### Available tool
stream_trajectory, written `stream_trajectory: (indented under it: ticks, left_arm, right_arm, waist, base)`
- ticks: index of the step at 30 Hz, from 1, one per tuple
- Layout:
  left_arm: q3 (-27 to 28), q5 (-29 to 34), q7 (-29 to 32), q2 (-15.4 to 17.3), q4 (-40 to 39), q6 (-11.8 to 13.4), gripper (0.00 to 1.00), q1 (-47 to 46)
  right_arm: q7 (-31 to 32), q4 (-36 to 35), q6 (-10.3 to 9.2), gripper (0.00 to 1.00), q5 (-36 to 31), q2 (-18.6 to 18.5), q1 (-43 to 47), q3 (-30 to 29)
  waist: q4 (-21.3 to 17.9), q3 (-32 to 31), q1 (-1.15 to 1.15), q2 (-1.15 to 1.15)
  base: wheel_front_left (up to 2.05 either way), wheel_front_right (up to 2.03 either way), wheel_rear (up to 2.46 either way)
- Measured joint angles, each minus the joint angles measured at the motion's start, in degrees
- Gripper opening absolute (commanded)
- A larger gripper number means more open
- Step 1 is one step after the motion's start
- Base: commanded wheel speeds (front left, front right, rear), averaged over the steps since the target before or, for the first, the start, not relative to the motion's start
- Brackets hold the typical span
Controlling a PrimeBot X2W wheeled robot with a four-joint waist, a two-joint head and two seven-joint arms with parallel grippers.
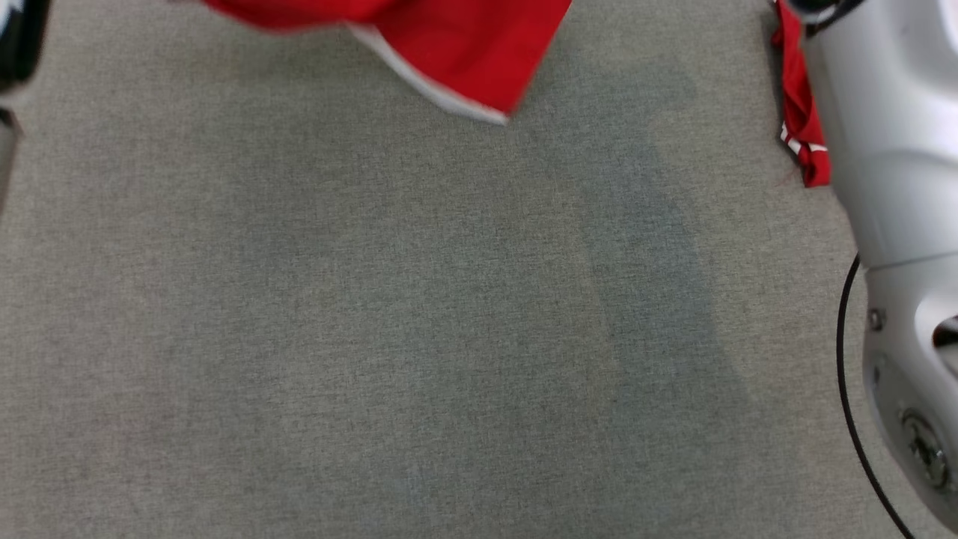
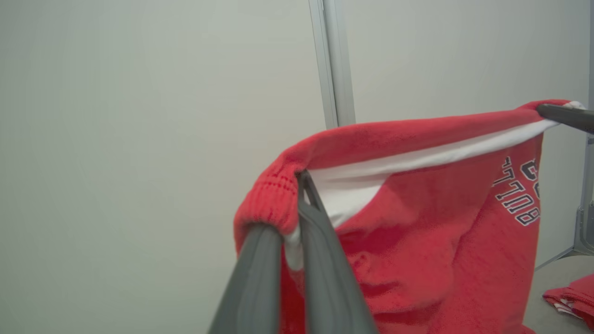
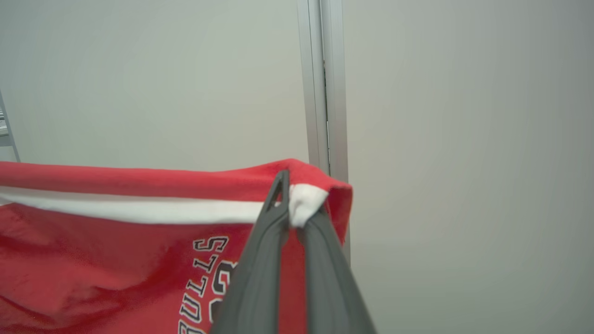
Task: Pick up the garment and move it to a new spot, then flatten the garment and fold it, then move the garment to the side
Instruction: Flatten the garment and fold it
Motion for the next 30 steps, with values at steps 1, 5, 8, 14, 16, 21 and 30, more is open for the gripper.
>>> stream_trajectory:
  ticks: [1,5,8,14,16,21,30]
  left_arm:
    - [-0.9,-0.5,-0.2,0.1,1.2,0.0,0.0,-1.9]
    - [-3.3,-2.6,-1.5,0.2,3.6,0.0,0.0,-7.2]
    - [-4.9,-4.3,-2.3,0.5,4.7,0.0,0.0,-8.8]
    - [-8.2,-7.2,-3.0,1.1,5.2,0.0,0.0,-6.4]
    - [-8.9,-8.3,-3.1,0.6,4.8,0.0,0.0,-3.2]
    - [-5.1,-7.5,-3.2,-0.5,-0.6,0.0,0.0,8.4]
    - [2.7,-0.2,-3.2,-5.0,-10.5,0.0,0.0,35.0]
  right_arm:
    - [-0.3,1.6,0.0,0.0,0.1,0.0,-1.7,-0.2]
    - [-1.3,5.5,0.0,0.0,1.1,0.0,-6.4,0.0]
    - [-1.6,7.1,0.0,0.0,2.4,-0.1,-7.2,1.1]
    - [-1.8,6.0,0.0,0.0,5.1,-0.1,-4.2,3.8]
    - [-1.8,4.6,0.0,0.0,5.4,-0.1,-0.5,4.9]
    - [-1.8,-0.8,0.0,0.0,5.0,0.0,11.1,5.5]
    - [-1.9,-11.5,0.0,0.0,4.1,-1.0,35.3,6.8]
  waist:
    - [0.0,0.2,0.0,0.0]
    - [-0.4,0.5,-0.02,0.0]
    - [-0.6,1.0,-0.02,0.0]
    - [-0.1,2.7,-0.02,0.0]
    - [0.3,3.0,-0.01,0.0]
    - [1.0,1.8,-0.02,0.0]
    - [2.0,-4.4,-0.03,0.0]
  base:
    - [0.0,0.0,0.0]
    - [0.0,0.0,0.0]
    - [0.0,0.0,0.0]
    - [0.0,0.0,0.0]
    - [0.0,0.0,0.0]
    - [0.0,0.0,0.0]
    - [0.0,0.0,0.0]
